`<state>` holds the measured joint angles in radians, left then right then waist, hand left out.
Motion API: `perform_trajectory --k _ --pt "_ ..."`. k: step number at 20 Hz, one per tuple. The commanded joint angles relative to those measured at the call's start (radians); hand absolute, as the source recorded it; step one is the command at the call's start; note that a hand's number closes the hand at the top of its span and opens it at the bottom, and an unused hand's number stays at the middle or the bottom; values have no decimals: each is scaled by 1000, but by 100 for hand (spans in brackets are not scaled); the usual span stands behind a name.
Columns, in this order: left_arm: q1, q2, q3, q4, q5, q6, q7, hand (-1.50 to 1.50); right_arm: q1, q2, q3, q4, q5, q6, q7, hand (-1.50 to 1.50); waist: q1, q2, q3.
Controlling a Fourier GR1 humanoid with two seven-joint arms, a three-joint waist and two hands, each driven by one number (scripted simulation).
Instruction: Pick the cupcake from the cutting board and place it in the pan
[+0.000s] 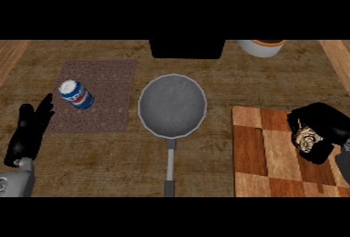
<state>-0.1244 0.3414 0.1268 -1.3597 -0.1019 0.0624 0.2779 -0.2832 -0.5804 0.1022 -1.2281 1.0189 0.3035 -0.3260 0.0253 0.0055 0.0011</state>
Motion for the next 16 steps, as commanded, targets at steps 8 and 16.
perform_trajectory --k 8,16 --pt "1 5 33 37 10 -19 -35 0 -149 66 -170 78 -158 -227 -274 150 -32 -6 0" --pt "-9 -6 47 96 -10 -11 -76 0 -233 183 -165 -70 -275 -82 -202 150 -26 -6 -2"
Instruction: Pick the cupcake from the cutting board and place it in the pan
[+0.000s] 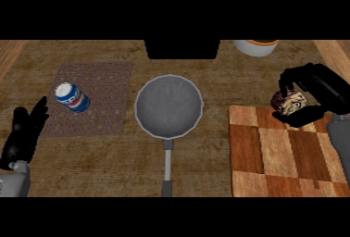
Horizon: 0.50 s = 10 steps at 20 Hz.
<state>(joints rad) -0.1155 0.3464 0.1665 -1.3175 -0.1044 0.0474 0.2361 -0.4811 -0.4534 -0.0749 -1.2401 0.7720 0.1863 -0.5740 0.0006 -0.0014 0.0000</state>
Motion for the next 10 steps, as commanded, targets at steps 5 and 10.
perform_trajectory --k 5,10 --pt "-80 4 23 88 -8 -8 -7 0 -93 164 35 -93 -59 94 193 150 0 3 -1" --pt "-3 -12 7 -10 -5 -20 10 0 -226 314 88 3 -15 64 371 150 19 3 0"
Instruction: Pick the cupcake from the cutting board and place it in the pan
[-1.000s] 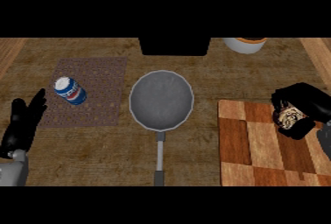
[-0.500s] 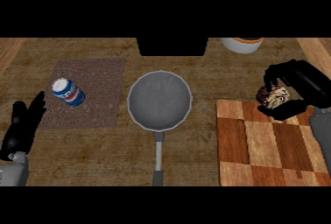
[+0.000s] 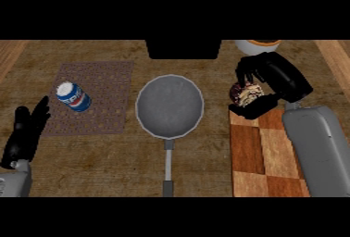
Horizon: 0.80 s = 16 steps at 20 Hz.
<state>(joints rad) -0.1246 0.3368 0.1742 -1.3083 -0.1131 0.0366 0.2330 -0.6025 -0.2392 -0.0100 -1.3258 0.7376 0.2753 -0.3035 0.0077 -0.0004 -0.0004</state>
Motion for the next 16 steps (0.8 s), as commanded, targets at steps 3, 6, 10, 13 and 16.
perform_trajectory --k 3,6,10,13,16 --pt "-56 8 6 10 -5 -6 14 0 -171 150 7 210 -3 -42 89 150 11 6 0" --pt "-55 21 23 43 6 -27 -3 0 -226 234 48 324 30 -139 144 150 15 7 0" --pt "-28 -21 -20 -9 -17 -13 -3 0 -338 237 119 531 -31 -261 167 150 37 9 0" --pt "-62 -49 -36 34 -46 21 -4 0 -401 238 127 713 -70 -348 105 150 42 15 1" --pt "-76 -42 -37 33 -45 7 -9 0 -394 239 244 798 -177 -423 79 150 56 16 1"
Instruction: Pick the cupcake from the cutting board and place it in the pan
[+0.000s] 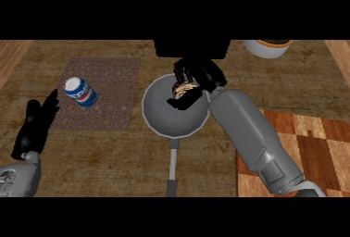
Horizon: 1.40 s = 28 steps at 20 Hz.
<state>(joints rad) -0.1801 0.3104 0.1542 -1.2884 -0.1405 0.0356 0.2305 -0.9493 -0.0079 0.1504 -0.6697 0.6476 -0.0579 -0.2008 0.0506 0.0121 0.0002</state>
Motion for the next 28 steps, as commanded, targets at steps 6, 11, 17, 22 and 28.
perform_trajectory --k 6,11,17,22,28 --pt "-27 -2 -27 -6 -7 -34 8 0 -47 8 185 216 -275 -93 -42 150 54 8 1" --pt "-53 -47 -55 -3 -22 -8 14 0 -26 8 208 273 -391 -56 -76 -150 86 20 1" --pt "-84 -22 -46 27 -25 -26 -4 0 18 8 293 248 -509 -101 -132 -150 102 24 2" --pt "-88 -43 -56 35 -35 -8 8 0 28 8 300 193 -651 -148 -169 -150 98 22 2" --pt "-116 2 -19 28 -11 -36 54 0 -4 8 275 187 -791 -236 -218 -150 76 15 2"
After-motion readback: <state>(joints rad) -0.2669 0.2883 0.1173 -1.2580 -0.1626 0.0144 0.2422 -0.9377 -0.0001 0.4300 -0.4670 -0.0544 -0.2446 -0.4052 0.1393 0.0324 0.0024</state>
